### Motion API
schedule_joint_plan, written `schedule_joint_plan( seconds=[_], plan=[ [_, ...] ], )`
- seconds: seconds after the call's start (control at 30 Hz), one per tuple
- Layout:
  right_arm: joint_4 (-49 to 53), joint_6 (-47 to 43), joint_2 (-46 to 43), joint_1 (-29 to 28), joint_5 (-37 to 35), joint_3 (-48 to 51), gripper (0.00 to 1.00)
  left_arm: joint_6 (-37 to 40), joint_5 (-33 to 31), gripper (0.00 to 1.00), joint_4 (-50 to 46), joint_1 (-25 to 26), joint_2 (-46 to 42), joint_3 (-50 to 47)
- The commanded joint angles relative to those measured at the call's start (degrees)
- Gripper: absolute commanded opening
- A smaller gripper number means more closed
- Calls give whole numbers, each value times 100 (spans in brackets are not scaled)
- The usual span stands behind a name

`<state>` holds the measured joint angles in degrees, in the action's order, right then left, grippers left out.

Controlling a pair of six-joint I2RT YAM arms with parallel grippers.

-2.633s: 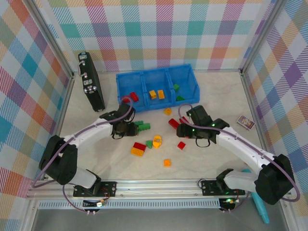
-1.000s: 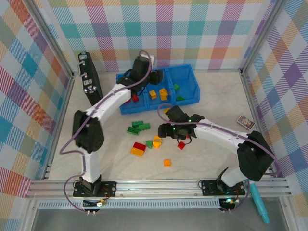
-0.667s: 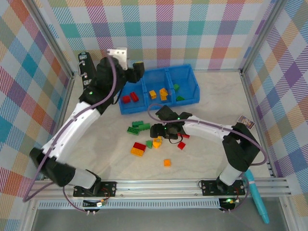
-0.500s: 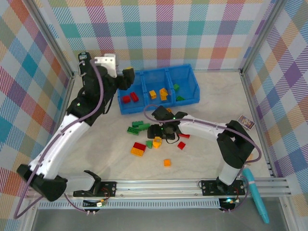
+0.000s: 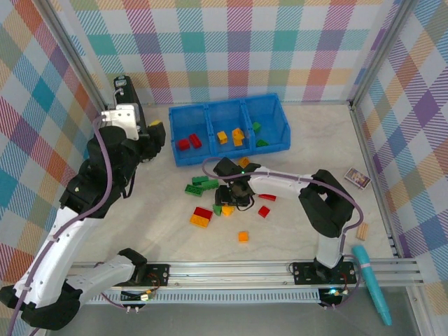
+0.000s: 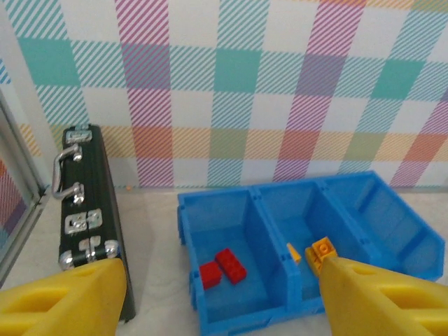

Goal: Sort the legos into containers by color
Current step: Pick up the lego from the center of the table, then place the lego in the container.

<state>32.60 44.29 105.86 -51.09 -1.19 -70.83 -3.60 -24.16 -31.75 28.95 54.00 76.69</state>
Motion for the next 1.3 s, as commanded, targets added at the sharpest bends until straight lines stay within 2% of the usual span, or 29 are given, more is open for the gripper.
schedule_joint_plan(
  seconds=[0.0, 0.07, 0.33, 0.53, 0.73, 0.9, 1.13, 1.27],
  plan=[
    [394, -41, 172, -50, -152, -34, 54, -42, -168, 73, -502, -46, -118, -122],
    [410, -123, 150, -43, -175, -21, 49, -60, -185, 74, -680, -47, -157, -160],
    [512, -431, 141, -42, -141, -70, 41, -123, -245, 75, -1245, -47, -388, -312],
    [1192, -941, -242, -25, -629, -384, 37, -333, 17, 75, -1654, -47, -500, -457],
    [1862, -1628, -609, 238, -1090, -1361, 37, -861, 505, 76, -2067, -47, -644, -1014],
    [1933, -2435, -316, 682, -1423, -2480, 37, -1105, 831, 76, -2219, -46, -774, -1416],
    [1411, -3490, 699, 1199, -1912, -4088, 38, -439, 693, 81, -2511, -47, -617, -1209],
    [1111, -4020, 1363, 1282, -2109, -4889, 38, -217, 1162, 80, -2384, -47, -309, -1155]
  ],
)
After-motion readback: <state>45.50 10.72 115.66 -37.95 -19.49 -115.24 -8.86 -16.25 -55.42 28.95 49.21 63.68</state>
